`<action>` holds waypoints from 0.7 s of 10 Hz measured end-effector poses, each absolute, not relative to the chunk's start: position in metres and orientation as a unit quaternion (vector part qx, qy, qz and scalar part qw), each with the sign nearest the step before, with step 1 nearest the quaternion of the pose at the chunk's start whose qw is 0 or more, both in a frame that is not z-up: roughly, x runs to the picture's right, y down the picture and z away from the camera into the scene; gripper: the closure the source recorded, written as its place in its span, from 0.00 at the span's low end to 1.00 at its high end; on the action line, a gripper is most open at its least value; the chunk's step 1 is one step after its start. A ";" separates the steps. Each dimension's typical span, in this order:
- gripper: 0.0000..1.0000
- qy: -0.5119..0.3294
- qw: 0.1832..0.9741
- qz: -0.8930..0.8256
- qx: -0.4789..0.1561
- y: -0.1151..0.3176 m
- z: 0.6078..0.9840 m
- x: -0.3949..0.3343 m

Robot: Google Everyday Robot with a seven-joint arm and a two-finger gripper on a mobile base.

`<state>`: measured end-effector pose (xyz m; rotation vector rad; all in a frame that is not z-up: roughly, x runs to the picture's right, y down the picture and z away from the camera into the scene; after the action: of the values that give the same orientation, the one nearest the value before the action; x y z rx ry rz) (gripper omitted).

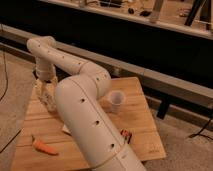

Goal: Knock the bottle over

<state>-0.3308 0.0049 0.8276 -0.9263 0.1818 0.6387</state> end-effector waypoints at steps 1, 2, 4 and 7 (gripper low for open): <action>0.35 0.085 0.852 0.291 -0.428 0.002 0.830 -0.335; 0.35 0.084 0.859 0.282 -0.419 0.000 0.833 -0.337; 0.35 0.083 0.876 0.268 -0.392 -0.007 0.841 -0.341; 0.35 0.086 0.893 0.258 -0.360 -0.017 0.847 -0.345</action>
<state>-0.3454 -0.0173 0.8472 -0.7459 0.1777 0.5344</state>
